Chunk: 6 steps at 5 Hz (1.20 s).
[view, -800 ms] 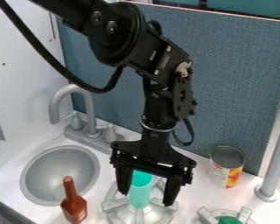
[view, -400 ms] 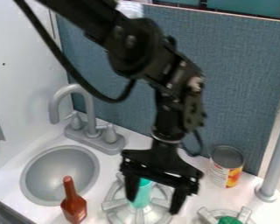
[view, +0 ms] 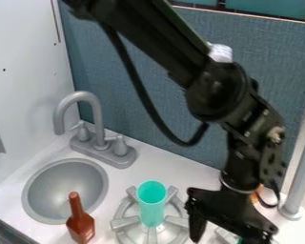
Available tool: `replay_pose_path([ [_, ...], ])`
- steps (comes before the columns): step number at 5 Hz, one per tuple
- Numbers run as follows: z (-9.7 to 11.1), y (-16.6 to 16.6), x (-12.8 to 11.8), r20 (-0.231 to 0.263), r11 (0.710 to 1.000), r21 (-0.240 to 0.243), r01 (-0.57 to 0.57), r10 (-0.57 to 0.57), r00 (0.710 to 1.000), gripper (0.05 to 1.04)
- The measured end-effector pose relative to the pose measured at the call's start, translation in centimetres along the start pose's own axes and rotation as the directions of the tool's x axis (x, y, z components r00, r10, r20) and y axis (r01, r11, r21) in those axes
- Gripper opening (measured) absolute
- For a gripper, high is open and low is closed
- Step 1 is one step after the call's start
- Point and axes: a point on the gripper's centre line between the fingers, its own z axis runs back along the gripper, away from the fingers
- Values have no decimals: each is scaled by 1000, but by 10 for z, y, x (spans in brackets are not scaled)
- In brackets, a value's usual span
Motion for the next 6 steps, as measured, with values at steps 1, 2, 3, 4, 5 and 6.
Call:
replay_pose_path([
  [1, -13, -18, 12, -8, 999, 8, 42, -42, 999, 1009],
  [2, -27, -31, 25, -24, 997, 31, 69, -68, 997, 1009],
  [3, -42, -36, 38, -42, 995, 65, 76, -73, 996, 1009],
  [4, -47, -36, 46, -43, 994, 91, 65, -62, 997, 1009],
  [5, -61, -38, 54, -59, 993, 100, 64, -58, 997, 1009],
  [6, -70, -37, 63, -64, 994, 98, 55, -49, 997, 1009],
])
